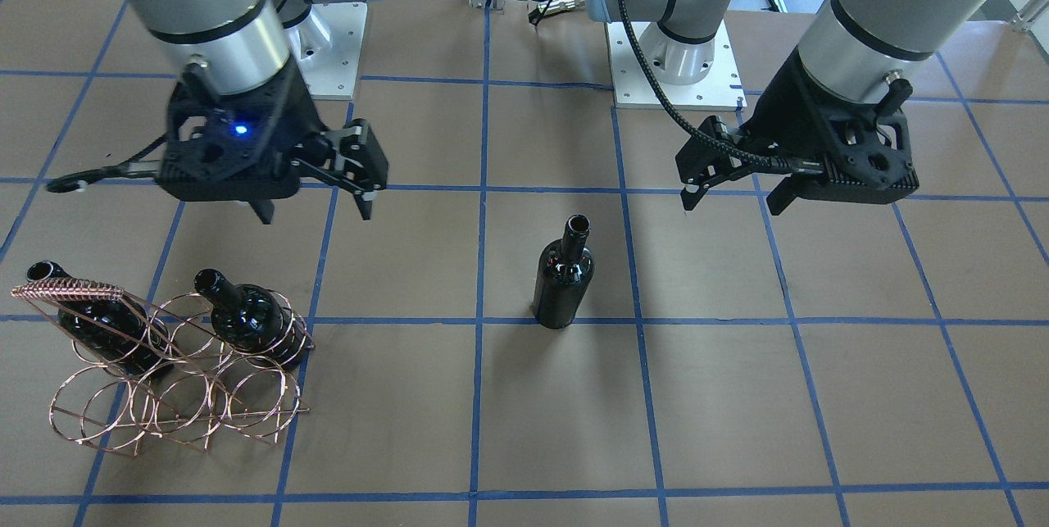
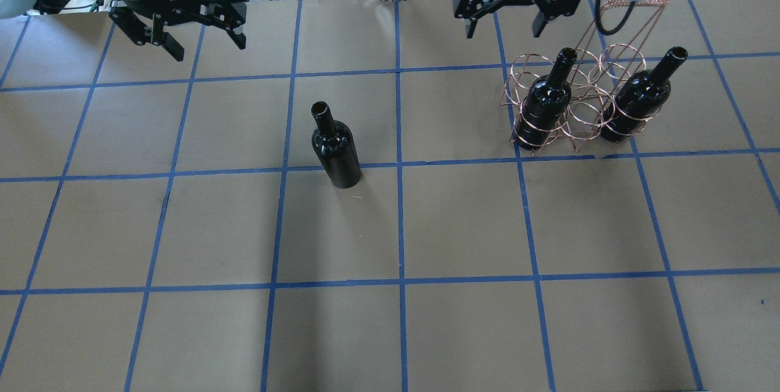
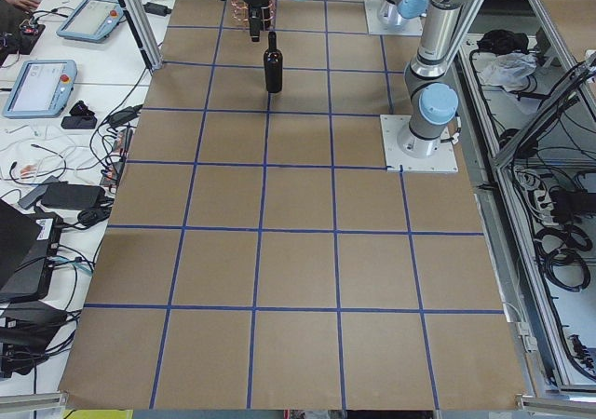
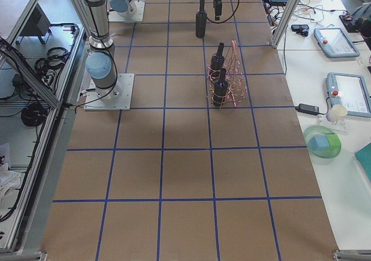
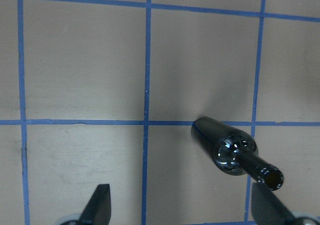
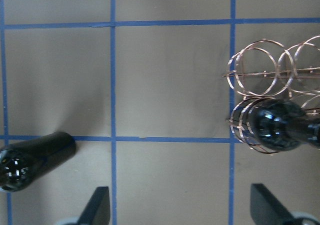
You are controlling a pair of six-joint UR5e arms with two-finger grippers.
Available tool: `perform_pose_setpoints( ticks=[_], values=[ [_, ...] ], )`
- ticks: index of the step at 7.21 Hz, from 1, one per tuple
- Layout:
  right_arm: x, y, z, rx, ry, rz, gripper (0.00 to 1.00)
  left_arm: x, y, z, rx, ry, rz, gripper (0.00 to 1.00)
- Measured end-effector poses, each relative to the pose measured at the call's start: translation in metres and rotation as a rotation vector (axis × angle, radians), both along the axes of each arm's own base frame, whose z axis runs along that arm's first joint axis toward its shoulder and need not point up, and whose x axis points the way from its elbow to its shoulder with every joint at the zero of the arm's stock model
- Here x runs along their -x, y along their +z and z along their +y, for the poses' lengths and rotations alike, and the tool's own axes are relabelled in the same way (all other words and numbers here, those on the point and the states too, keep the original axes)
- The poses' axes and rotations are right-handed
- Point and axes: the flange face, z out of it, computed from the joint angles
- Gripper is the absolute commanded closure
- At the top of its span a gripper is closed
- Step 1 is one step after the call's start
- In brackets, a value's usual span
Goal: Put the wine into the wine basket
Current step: 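Lower the right gripper over the standing bottle's neck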
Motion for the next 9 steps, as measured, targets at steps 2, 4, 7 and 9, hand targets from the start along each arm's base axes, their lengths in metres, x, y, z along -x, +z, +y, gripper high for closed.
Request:
perform_pose_setpoints(
  ticks=[2, 4, 7, 9],
  values=[
    [-0.081, -0.017, 0.015, 0.026, -0.036, -0.036, 0.00, -0.029, 0.003, 0.005, 0.005, -0.040, -0.037, 0.00],
    [-0.159, -0.046, 0.030, 0.034, -0.012, -0.044, 0.00, -0.043, 0.014, 0.017, 0.007, -0.039, -0.043, 0.00],
    [-0.215, -0.090, 0.032, -0.013, -0.006, -0.027, 0.00, -0.054, 0.018, 0.023, 0.006, -0.039, -0.046, 0.00],
    [-0.226, -0.122, 0.027, -0.052, -0.001, -0.003, 0.02, -0.050, 0.016, 0.023, 0.005, -0.046, -0.038, 0.00]
  ],
)
